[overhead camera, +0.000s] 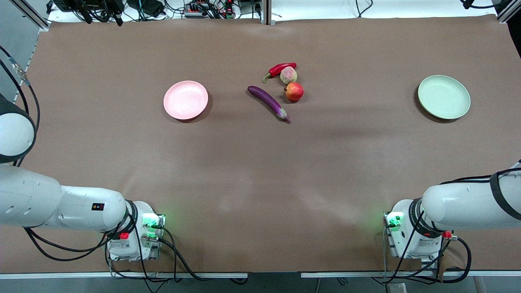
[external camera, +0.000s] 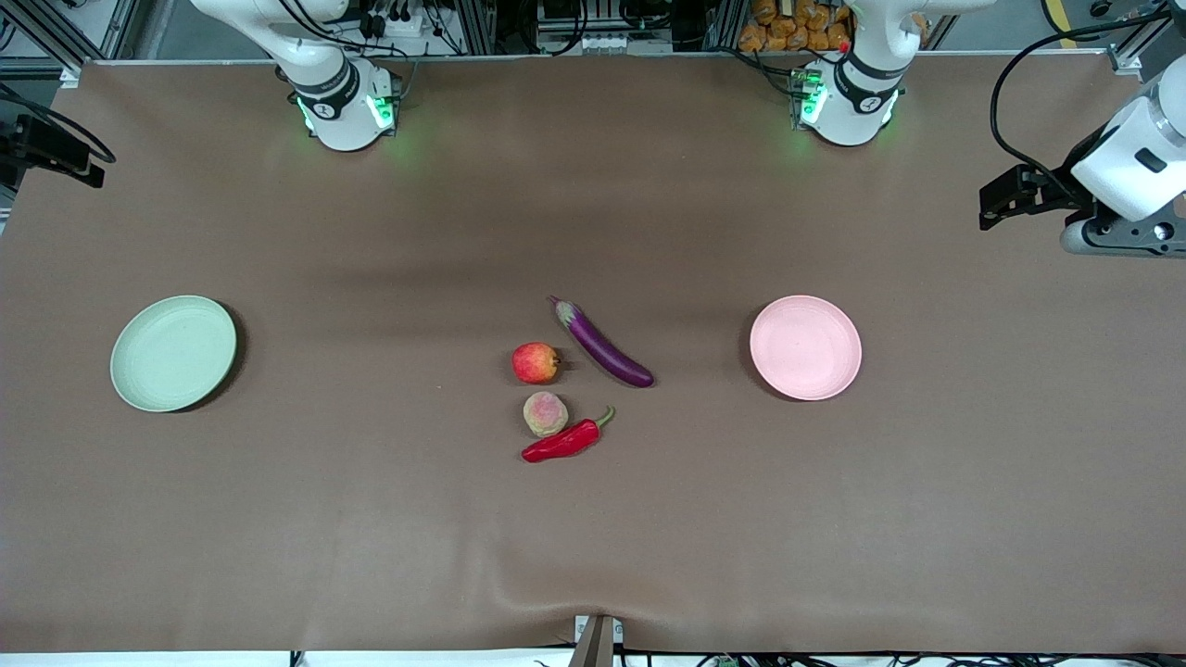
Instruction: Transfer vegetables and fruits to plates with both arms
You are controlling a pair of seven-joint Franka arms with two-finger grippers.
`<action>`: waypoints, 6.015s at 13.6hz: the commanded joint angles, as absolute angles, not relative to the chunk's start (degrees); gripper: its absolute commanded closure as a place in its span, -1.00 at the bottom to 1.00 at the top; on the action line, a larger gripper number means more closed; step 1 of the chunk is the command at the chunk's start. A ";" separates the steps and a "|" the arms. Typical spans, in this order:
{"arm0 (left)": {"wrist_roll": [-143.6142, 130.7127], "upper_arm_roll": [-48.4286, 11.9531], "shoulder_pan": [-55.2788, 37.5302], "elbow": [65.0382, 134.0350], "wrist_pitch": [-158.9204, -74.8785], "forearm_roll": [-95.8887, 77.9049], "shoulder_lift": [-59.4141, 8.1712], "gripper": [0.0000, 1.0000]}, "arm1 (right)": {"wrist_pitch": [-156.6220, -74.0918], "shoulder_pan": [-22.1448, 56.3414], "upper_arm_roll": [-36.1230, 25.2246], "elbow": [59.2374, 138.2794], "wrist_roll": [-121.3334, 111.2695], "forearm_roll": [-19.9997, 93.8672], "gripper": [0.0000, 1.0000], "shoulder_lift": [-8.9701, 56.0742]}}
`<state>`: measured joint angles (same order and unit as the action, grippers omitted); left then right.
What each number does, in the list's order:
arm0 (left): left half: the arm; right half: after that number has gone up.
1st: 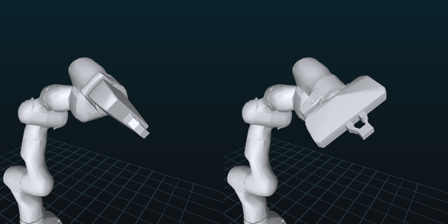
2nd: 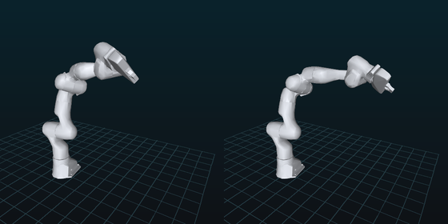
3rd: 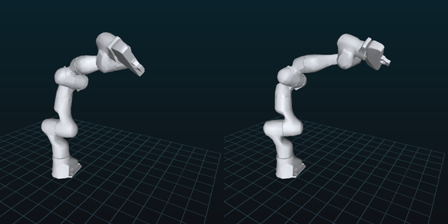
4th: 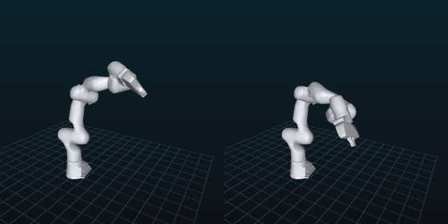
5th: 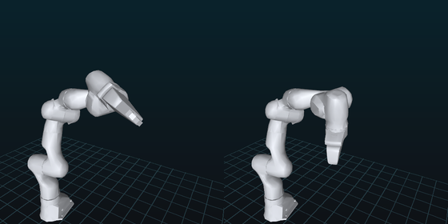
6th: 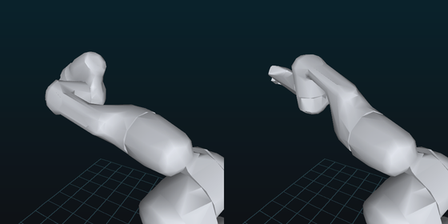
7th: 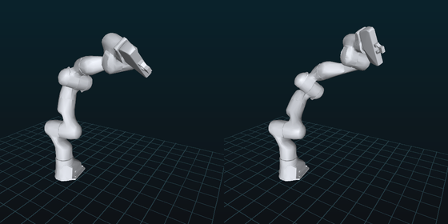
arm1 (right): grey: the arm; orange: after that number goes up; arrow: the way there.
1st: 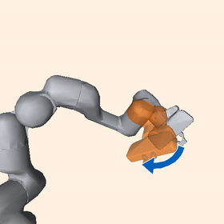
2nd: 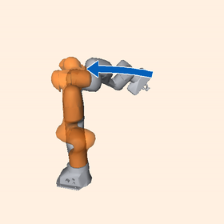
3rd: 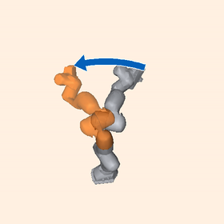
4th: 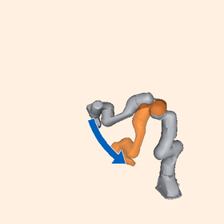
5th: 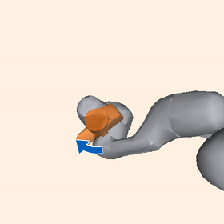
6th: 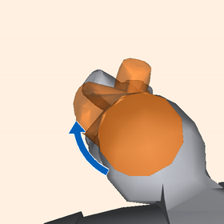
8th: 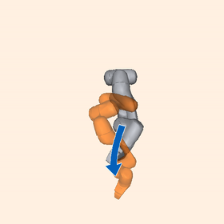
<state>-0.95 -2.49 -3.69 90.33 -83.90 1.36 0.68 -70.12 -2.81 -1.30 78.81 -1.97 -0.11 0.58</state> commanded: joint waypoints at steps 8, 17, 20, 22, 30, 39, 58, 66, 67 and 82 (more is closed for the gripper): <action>-0.61 -3.08 -3.34 89.56 -83.58 2.64 -0.17 -1.00 | -70.40 -4.75 0.00 77.87 -2.20 -0.35 -1.00 0.79; -1.32 -3.16 -3.34 90.09 -83.50 2.11 -1.14 -1.00 | -69.87 -4.66 0.00 78.05 -2.37 -0.35 -1.00 1.05; -2.63 -3.16 -3.69 90.18 -83.50 2.02 -1.75 -1.00 | -69.96 -4.66 0.00 78.05 -2.29 -0.35 -1.00 0.97; -4.64 -3.16 -4.65 90.00 -83.58 1.93 -2.81 -1.00 | -69.79 -4.75 0.00 78.13 -2.37 -0.35 -1.00 0.97; -18.78 -3.16 -15.44 89.21 -83.67 0.61 -10.87 -1.00 | -69.26 -4.66 0.00 78.22 -2.29 -0.35 -1.00 0.97; -54.79 -3.16 -26.97 76.91 -89.00 -4.39 -27.50 -1.00 | -68.82 -4.75 0.00 78.22 -2.20 -0.35 -1.00 1.14; -99.05 -2.72 -41.40 82.35 -129.19 2.73 -46.40 -1.00 | -69.08 -4.39 0.09 77.87 -2.20 -0.26 -1.00 4.55; -99.14 -2.72 -41.31 82.18 -131.22 2.90 -48.52 -0.45 | -73.65 -0.88 0.18 77.52 -2.90 -1.14 -1.00 19.24; -99.14 -2.72 -41.22 82.26 -131.22 2.73 -48.78 0.14 | -74.26 -0.44 0.18 77.52 -2.81 -0.97 -1.00 19.60; -77.99 -3.25 -31.13 82.53 -101.46 -1.05 -31.31 1.00 | -96.92 20.11 0.26 86.04 46.38 17.40 -1.00 25.83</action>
